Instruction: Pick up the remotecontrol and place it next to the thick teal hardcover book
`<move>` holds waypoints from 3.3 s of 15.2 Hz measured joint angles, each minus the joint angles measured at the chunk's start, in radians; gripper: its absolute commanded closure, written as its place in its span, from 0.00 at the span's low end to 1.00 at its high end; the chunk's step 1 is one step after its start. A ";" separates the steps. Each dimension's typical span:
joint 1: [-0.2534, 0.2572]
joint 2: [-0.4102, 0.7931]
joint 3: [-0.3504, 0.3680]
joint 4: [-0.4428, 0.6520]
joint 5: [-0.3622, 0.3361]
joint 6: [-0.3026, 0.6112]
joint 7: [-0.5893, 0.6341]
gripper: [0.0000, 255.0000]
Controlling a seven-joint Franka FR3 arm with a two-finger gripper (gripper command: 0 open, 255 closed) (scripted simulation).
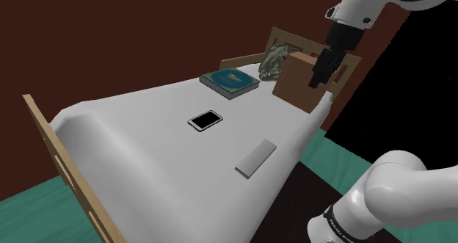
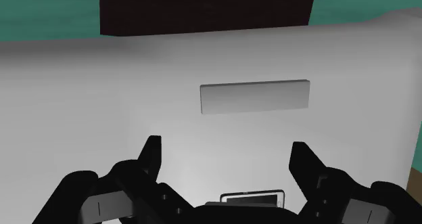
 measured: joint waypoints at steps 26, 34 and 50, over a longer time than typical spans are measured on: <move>-0.292 0.148 0.624 -0.515 0.395 0.714 1.250 0.00; -0.296 0.200 0.656 -0.549 0.412 0.800 1.256 0.00; -0.293 0.174 0.642 -0.538 0.406 0.764 1.254 1.00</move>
